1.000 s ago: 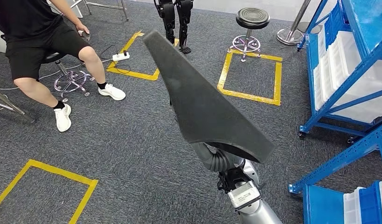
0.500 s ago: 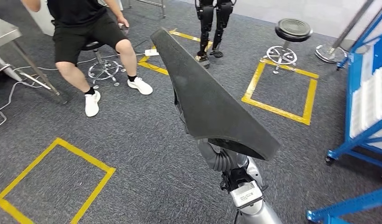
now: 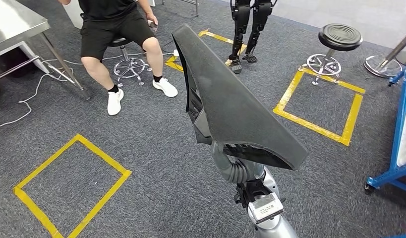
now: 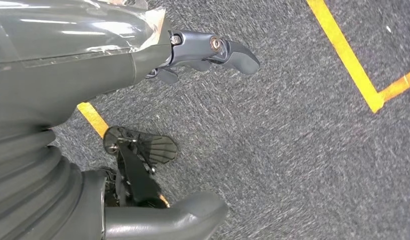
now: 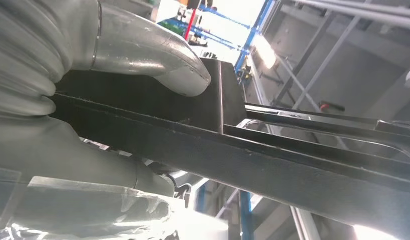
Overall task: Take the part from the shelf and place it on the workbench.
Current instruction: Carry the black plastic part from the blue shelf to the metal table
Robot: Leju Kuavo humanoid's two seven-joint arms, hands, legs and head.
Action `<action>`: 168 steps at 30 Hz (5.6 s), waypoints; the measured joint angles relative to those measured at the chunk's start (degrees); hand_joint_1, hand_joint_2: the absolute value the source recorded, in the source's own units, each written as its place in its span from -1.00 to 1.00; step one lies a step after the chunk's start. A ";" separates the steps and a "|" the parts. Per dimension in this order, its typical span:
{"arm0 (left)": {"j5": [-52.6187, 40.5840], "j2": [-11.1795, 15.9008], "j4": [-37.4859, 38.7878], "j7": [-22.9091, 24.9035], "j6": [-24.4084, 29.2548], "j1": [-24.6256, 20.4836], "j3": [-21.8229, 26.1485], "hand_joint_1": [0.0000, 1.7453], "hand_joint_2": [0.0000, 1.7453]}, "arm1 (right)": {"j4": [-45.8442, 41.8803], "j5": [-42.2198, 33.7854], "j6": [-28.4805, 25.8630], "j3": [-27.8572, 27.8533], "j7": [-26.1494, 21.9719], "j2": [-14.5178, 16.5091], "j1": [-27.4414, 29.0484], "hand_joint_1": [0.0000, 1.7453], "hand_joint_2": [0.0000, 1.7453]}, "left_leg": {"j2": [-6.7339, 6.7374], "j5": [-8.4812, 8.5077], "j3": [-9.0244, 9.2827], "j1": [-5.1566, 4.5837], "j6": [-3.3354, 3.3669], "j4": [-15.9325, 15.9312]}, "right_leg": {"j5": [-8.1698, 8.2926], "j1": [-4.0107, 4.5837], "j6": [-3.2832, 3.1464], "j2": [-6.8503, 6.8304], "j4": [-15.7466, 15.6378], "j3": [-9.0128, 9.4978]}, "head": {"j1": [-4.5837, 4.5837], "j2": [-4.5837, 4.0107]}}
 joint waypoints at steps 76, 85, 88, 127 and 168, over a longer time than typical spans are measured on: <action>-0.54 -0.97 -0.02 0.76 1.13 -0.09 0.65 -1.00 1.00 | -1.37 0.36 -0.27 -1.53 0.07 0.05 1.36 1.00 1.00 | -6.76 1.33 3.85 0.21 1.03 -5.52 | 0.74 -1.08 3.69 4.58 2.35 -2.62 | 0.40 0.01; -0.59 -0.69 -0.02 0.57 1.28 -0.08 0.89 -1.00 1.00 | -1.35 0.53 -0.72 -1.58 -0.07 0.41 1.36 1.00 1.00 | -3.20 -4.69 -1.35 0.51 -1.46 5.08 | 1.88 -1.04 0.30 4.46 -1.08 -0.62 | 0.10 0.02; -0.59 -0.72 -0.02 0.56 1.27 -0.03 0.92 -1.00 1.00 | -1.21 0.58 -0.72 -1.58 -0.07 0.43 1.40 1.00 1.00 | -2.72 -5.70 -5.24 0.59 -1.58 11.02 | 1.66 -0.86 -0.06 4.08 -1.07 -0.52 | 0.10 0.01; -1.39 -0.71 -0.05 -1.77 2.21 0.55 2.30 -1.00 1.00 | 0.04 0.67 -3.36 -1.64 0.77 1.23 0.97 1.00 1.00 | -2.75 1.14 2.17 -0.15 1.16 -4.57 | -1.48 -0.18 1.94 4.39 -1.32 4.24 | 0.21 0.01; -2.36 -0.91 -0.04 -1.81 2.79 0.49 2.53 -1.00 1.00 | 0.77 -2.18 -4.69 -2.33 0.94 0.75 0.74 1.00 1.00 | -3.68 -2.54 8.13 -0.23 1.52 -5.91 | 0.79 -0.16 3.70 4.71 1.59 -4.75 | 0.45 0.01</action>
